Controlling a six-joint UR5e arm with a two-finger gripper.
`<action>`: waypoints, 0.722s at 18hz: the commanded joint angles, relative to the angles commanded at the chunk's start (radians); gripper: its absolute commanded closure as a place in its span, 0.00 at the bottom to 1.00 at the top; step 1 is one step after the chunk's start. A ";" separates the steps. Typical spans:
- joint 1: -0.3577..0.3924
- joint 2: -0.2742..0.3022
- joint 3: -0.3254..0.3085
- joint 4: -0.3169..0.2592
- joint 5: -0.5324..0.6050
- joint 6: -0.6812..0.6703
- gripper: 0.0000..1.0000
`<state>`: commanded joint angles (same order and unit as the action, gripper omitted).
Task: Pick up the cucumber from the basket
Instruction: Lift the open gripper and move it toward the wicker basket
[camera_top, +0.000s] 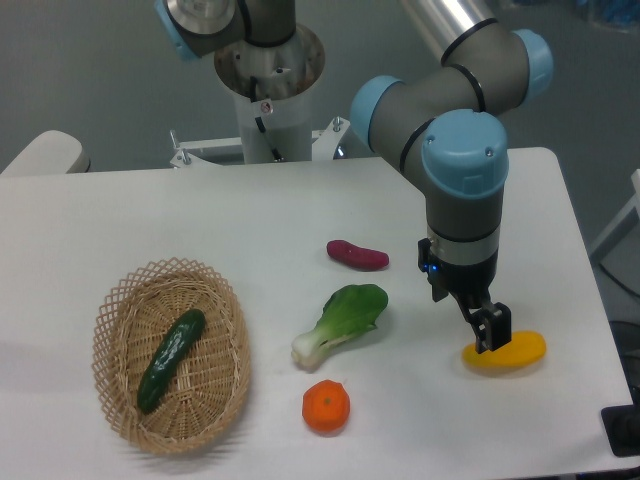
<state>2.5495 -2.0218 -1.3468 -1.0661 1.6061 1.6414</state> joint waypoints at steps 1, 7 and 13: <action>0.000 0.000 -0.002 0.000 0.003 0.000 0.00; -0.026 0.031 -0.031 -0.009 0.002 -0.021 0.00; -0.101 0.098 -0.139 -0.011 -0.003 -0.274 0.00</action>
<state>2.4485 -1.9237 -1.4863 -1.0769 1.6030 1.3675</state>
